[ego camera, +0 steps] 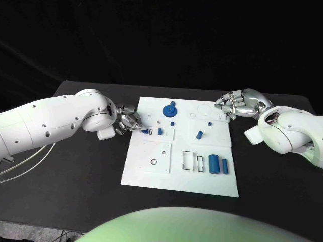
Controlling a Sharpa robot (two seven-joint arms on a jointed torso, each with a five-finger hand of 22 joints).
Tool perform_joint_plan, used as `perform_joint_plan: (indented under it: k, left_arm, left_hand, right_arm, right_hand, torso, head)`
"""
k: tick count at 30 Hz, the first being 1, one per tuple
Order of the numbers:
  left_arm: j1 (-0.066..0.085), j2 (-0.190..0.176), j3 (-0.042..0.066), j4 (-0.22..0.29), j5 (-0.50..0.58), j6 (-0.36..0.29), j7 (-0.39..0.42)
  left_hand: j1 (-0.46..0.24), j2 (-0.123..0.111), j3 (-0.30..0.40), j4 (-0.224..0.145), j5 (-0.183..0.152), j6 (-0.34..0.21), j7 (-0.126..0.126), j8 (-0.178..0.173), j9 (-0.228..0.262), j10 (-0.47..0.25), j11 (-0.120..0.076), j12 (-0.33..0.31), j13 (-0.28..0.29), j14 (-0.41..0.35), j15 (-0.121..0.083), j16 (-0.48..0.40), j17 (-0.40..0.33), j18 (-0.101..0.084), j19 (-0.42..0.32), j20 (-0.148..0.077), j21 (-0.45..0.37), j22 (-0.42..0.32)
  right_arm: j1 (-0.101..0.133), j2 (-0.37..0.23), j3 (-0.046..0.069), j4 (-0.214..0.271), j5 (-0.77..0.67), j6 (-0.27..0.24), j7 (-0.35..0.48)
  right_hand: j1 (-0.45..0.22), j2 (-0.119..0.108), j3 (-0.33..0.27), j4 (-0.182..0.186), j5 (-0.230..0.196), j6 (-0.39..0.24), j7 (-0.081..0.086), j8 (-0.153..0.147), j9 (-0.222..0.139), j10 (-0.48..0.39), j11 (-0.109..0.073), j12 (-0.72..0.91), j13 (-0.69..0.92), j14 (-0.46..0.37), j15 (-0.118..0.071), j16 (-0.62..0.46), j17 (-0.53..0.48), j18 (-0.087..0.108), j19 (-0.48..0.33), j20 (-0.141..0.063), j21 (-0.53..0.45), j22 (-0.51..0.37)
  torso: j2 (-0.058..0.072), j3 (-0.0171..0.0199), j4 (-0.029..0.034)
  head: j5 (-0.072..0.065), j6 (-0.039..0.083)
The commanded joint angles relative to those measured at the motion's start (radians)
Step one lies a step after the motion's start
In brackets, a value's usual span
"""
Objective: Assemble the parts on the task board
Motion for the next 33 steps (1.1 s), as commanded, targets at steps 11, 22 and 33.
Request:
perform_joint_plan:
  k: [11, 22, 33]
  left_arm:
    - [0.013, -0.008, 0.001, 0.011, 0.045, -0.013, 0.053]
    - [0.059, 0.009, 0.001, 0.019, -0.042, -0.009, 0.048]
    - [0.085, 0.032, -0.008, 0.049, -0.175, -0.023, -0.011]
  left_hand:
    - [-0.025, -0.022, 0.227, -0.202, 0.004, 0.011, -0.008, 0.008, 0.013, 0.027, -0.003, 0.005, 0.015, 0.074, -0.008, 0.005, 0.191, -0.006, 0.005, -0.003, 0.006, 0.004]
    - [-0.109, -0.088, 0.334, -0.255, 0.138, 0.072, -0.023, -0.006, 0.052, 0.115, -0.020, 0.041, 0.118, 0.091, -0.023, 0.027, 0.225, -0.013, 0.024, -0.015, 0.036, 0.039]
    - [-0.143, -0.106, 0.352, -0.278, 0.233, 0.098, -0.034, -0.015, 0.081, 0.152, -0.030, 0.055, 0.163, 0.097, -0.033, 0.036, 0.239, -0.019, 0.039, -0.024, 0.058, 0.066]
  right_arm:
    - [0.000, 0.001, 0.000, 0.000, -0.003, 0.009, 0.004]
    - [0.000, 0.001, 0.000, 0.000, -0.003, 0.006, 0.005]
    - [0.002, 0.000, 0.001, 0.005, -0.003, -0.002, 0.009]
  right_hand:
    - [0.008, 0.000, 0.006, 0.000, 0.006, 0.000, -0.001, 0.004, -0.001, 0.003, -0.002, -0.002, -0.001, 0.002, 0.000, 0.004, -0.003, 0.013, 0.009, -0.001, -0.005, -0.001]
    - [0.008, 0.000, 0.006, 0.000, 0.006, 0.000, -0.001, 0.004, -0.001, 0.003, -0.002, -0.002, -0.001, 0.002, 0.000, 0.004, -0.003, 0.013, 0.009, -0.001, -0.005, -0.001]
    - [0.007, 0.000, 0.006, 0.000, 0.006, 0.000, -0.001, 0.004, -0.001, 0.003, -0.003, -0.002, -0.002, 0.001, 0.000, 0.003, -0.005, 0.013, 0.009, -0.001, -0.006, -0.002]
  torso:
    - [0.000, 0.0002, 0.0000]
    - [0.000, 0.0009, 0.0002]
    - [-0.001, 0.0017, -0.0001]
  head:
    - [-0.002, 0.000]
    - [0.000, 0.000]
    - [0.000, 0.000]
